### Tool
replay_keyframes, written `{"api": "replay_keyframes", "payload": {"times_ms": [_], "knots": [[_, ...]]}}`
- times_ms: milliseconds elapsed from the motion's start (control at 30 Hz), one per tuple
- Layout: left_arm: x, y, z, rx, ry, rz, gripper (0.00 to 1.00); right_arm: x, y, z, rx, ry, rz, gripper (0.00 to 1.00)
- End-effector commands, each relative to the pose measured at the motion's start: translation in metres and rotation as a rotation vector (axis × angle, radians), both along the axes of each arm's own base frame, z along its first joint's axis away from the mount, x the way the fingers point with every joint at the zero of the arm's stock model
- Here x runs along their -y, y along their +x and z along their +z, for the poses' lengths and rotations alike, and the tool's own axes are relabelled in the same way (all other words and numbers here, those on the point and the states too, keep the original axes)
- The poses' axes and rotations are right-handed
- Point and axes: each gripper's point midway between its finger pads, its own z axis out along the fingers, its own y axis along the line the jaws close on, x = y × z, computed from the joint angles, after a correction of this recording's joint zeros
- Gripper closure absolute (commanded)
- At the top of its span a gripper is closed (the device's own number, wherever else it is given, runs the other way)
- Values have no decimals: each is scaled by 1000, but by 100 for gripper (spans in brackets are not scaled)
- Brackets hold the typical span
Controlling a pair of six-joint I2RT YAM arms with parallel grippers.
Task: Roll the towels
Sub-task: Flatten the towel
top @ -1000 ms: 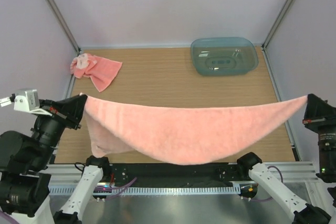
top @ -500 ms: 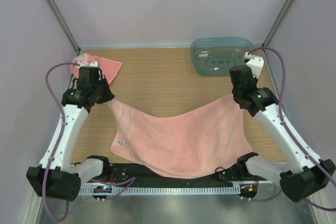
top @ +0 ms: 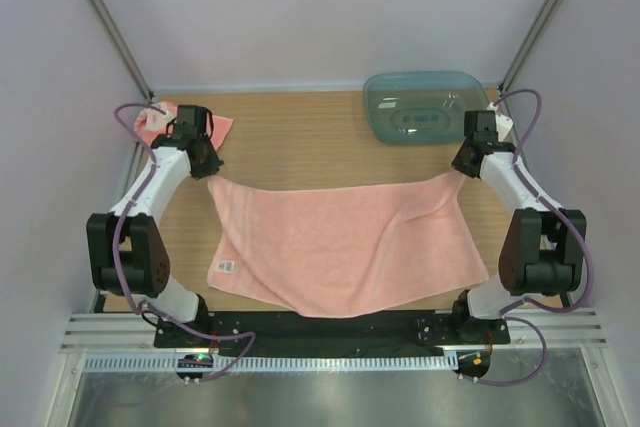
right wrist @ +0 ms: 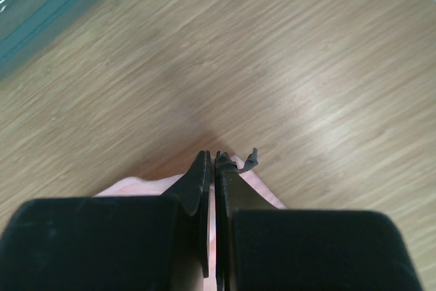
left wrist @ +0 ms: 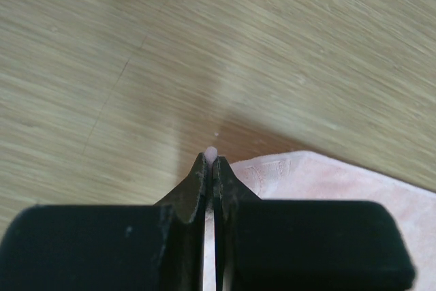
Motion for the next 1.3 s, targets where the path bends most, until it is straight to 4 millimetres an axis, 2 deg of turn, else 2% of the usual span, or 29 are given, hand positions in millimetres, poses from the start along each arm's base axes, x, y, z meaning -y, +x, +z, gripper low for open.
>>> {"api": "replay_keyframes", "payload": {"times_ms": [0,167,233,267,300,333,400,467,567,600,633,667,700,733,767,833,867,900,933,967,1000,1033,1067,1100,1133,1167,1200,1233,1267], "knots": [[-20,31,8,59,47,57,100,-7,40,22,111,32,15,99],[-29,59,5,85,58,94,100,7,62,16,99,16,-24,99],[-34,72,15,95,92,97,100,12,71,9,79,9,-31,99],[-37,76,4,64,106,101,100,15,77,15,86,-1,-39,99],[-40,85,12,81,120,106,100,18,79,13,78,-8,-40,99],[-41,89,8,67,131,95,99,20,81,3,50,-13,-44,99],[-42,99,-5,36,142,86,98,30,88,3,45,-32,-68,99],[-43,104,-28,-27,154,84,97,28,97,-9,27,-2,-52,99],[-46,106,-41,-75,165,94,92,33,101,-18,-5,-2,-66,99],[-48,105,-49,-94,167,100,90,35,101,-18,-10,-5,-69,95],[-51,103,-51,-108,180,111,79,40,102,-18,-10,-2,-74,87],[-53,103,-50,-110,186,133,71,41,105,-14,1,8,-71,62],[-56,101,-42,-105,197,144,63,36,108,-11,13,37,-49,47],[-61,98,-36,-95,220,166,47,35,111,-6,30,45,-35,37],[-64,96,-29,-83,227,193,41,32,111,-1,39,54,-25,24],[-67,89,-1,-31,231,212,29,28,107,17,75,67,-11,15],[-68,84,8,-18,235,222,27,27,102,20,75,67,-11,8],[-68,78,16,-9,233,224,25,30,97,34,101,52,-21,1],[-68,69,39,42,225,232,25,31,89,40,95,41,-29,0],[-69,62,46,54,223,239,25,32,81,39,84,35,-35,0],[-69,47,38,35,218,258,24,33,75,44,87,26,-45,0],[-69,34,58,89,204,279,24,33,64,61,109,23,-56,0],[-69,24,59,97,192,298,23,29,55,58,104,44,-61,0],[-68,5,39,69,154,332,14,23,48,63,116,68,-56,1],[-62,-4,34,70,119,323,14,12,35,70,147,101,-28,2],[-68,-20,41,111,58,353,13,6,28,77,176,113,-20,3],[-59,-38,14,65,-35,340,14,-6,23,82,202,127,0,3],[-65,-51,6,62,-79,382,14,-14,12,91,243,130,18,3],[-65,-63,18,119,-106,390,14,-19,7,94,257,134,30,3]]}}
